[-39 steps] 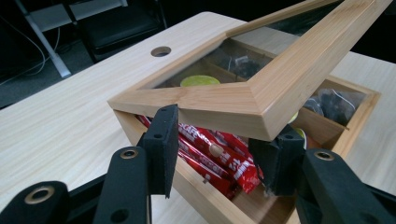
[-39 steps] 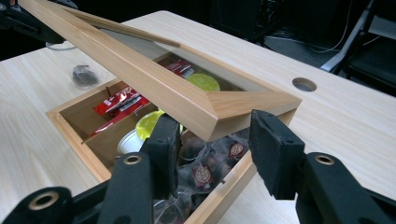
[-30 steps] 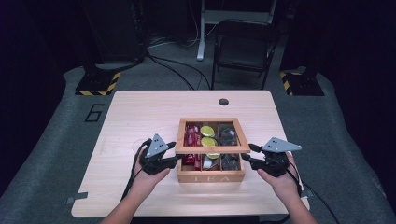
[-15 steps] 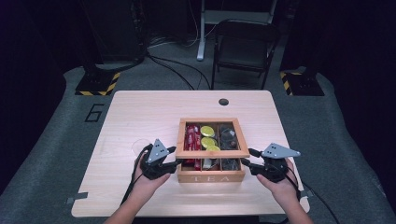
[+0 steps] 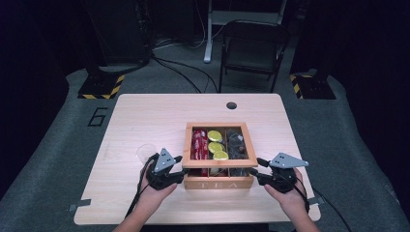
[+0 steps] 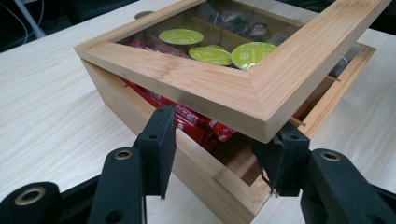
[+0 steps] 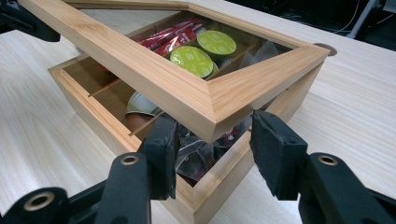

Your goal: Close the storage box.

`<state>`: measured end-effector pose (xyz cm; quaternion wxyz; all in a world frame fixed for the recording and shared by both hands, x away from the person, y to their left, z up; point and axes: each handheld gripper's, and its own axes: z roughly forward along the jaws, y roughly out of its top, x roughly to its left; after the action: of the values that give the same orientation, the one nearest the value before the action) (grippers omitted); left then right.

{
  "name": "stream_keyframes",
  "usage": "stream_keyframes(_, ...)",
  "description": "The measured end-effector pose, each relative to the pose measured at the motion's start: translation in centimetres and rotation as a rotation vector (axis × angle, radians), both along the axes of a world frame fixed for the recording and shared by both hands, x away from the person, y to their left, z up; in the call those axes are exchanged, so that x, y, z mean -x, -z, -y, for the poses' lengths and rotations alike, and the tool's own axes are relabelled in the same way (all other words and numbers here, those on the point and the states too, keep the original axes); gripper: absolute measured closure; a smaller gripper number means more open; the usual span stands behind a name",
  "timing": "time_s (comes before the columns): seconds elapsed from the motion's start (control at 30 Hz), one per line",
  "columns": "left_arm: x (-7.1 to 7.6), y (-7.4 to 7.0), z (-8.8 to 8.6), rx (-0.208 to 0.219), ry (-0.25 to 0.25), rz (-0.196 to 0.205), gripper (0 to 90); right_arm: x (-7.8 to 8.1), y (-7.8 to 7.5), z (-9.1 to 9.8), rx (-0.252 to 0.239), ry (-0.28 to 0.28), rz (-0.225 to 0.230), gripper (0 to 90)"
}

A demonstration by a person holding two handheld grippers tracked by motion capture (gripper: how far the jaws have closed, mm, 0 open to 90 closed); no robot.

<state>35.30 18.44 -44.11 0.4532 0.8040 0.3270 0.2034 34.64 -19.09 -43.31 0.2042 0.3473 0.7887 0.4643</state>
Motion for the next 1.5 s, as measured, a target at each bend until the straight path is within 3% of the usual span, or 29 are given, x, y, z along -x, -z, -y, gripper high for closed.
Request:
stream_keyframes(0.5,0.4,1.7,0.0,0.011,0.02,-0.042,50.4,0.7,1.3,-0.1,0.033,-0.008,-0.037,52.0)
stream_keyframes(0.97,0.9,1.9,0.2,0.005,0.037,-0.076,48.8,1.0,1.8,-0.1,0.063,-0.025,-0.062,51.4)
stream_keyframes(1.1,1.2,1.9,0.1,-0.007,0.037,-0.095,48.4,0.9,1.8,0.0,0.058,-0.038,-0.073,50.0)
stream_keyframes(1.23,1.4,2.8,0.4,-0.049,0.039,-0.135,46.7,0.7,1.5,0.5,-0.007,-0.052,-0.083,49.7)
stream_keyframes(1.33,1.7,2.9,0.0,-0.005,0.023,-0.128,40.6,0.7,1.6,0.6,-0.003,-0.054,-0.089,46.6)
stream_keyframes(1.5,1.6,2.4,-0.1,0.006,0.03,-0.135,37.9,0.7,1.8,0.1,0.039,-0.063,-0.081,41.0)
